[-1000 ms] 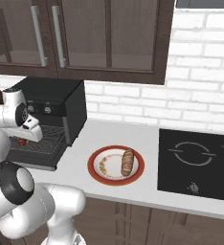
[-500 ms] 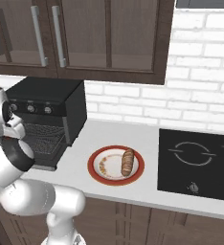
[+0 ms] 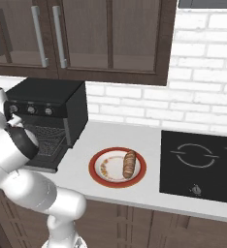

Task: Pick up the kebab skewer and baguette bread, and place them inside the toaster oven. Close the toaster oven door and start by setting the timer.

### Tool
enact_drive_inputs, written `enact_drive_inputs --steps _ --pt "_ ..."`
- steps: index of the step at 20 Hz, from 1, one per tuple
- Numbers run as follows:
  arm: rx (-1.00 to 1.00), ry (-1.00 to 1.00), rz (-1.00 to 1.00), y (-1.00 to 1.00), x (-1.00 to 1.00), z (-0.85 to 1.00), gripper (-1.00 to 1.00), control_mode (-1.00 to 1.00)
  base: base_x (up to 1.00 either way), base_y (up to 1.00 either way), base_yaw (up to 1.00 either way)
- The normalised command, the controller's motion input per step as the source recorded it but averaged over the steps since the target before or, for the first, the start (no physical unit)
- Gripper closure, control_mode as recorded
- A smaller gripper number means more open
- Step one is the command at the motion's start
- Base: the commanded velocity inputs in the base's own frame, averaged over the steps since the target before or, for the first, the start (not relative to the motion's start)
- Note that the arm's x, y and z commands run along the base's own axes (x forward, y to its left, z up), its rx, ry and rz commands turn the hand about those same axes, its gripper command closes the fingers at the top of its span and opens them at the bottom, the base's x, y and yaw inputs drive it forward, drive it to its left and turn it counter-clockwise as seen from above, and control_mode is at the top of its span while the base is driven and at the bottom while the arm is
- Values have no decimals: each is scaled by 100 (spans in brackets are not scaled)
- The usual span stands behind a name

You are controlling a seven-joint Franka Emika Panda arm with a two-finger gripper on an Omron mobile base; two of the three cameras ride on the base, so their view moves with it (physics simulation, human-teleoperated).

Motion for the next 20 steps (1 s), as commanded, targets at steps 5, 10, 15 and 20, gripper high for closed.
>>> enact_drive_inputs --steps 5,10,15,20 --pt "0 0 -2 0 7 -25 100 -100 0 0 0" --pt "0 0 -2 0 5 -22 100 -100 0 0 0" --pt "0 0 -2 0 7 -9 100 -100 0 0 0" --pt "0 0 -1 0 0 -18 100 -100 0 0 0"
